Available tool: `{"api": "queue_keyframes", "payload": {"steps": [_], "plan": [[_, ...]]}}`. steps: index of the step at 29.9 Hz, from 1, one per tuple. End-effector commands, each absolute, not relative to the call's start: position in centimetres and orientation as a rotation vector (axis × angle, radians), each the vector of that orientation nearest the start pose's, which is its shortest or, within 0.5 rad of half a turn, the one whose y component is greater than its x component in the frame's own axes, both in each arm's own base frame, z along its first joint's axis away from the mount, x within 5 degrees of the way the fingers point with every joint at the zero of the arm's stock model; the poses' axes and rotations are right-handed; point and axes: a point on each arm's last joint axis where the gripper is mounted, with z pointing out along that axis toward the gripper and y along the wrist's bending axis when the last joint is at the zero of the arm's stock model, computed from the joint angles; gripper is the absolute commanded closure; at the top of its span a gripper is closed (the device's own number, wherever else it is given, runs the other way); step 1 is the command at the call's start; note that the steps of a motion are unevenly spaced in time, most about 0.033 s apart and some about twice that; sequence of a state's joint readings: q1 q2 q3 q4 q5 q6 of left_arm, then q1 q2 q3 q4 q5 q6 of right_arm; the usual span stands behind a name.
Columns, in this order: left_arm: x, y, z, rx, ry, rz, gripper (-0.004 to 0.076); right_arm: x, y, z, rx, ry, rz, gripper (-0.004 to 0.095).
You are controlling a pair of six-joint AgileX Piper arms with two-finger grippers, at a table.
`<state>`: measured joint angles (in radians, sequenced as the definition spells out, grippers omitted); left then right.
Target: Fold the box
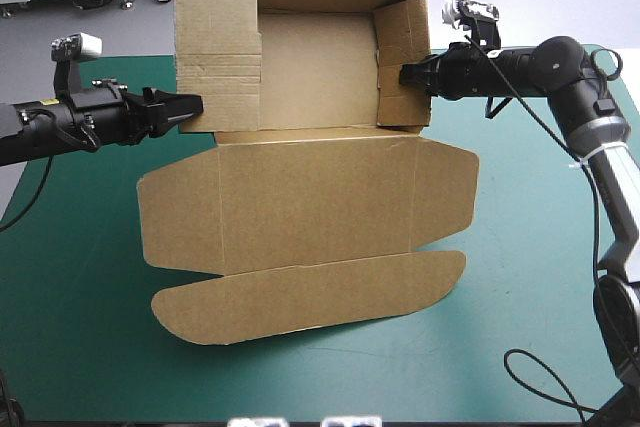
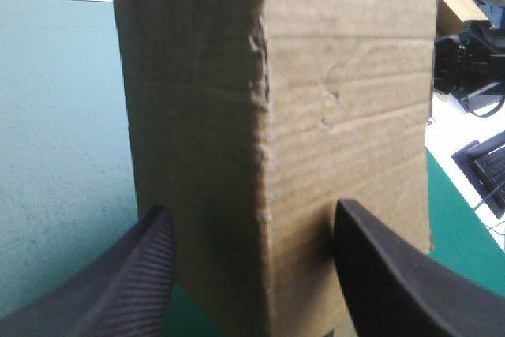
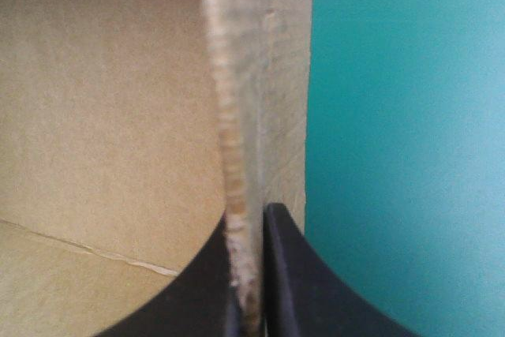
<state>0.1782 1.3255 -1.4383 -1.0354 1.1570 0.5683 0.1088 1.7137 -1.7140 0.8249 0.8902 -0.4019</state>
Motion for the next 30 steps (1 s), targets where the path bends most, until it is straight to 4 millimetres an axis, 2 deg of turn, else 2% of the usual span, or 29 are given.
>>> {"api": "queue_keyframes", "payload": {"steps": [1, 7, 18, 30], "plan": [[26.0, -3.0, 46.1, 0.246, 1.955, -0.97, 0.03, 36.2, 9.4, 43.5, -0.26, 2.032, 0.891, 0.0925], [26.0, -3.4, 46.6, 0.245, 1.901, -1.07, 0.03, 36.2, 9.5, 43.3, -0.279, 2.04, 0.868, 0.0925], [25.7, -3.6, 46.5, 0.278, 1.916, -1.104, 0.03, 35.8, 12.5, 43.2, -0.334, 2.03, 0.842, 0.0924], [25.7, -2.9, 44.8, 0.253, 2.106, -0.958, 0.03, 35.3, 15.2, 43.5, -0.296, 1.998, 0.847, 0.0919]]}}
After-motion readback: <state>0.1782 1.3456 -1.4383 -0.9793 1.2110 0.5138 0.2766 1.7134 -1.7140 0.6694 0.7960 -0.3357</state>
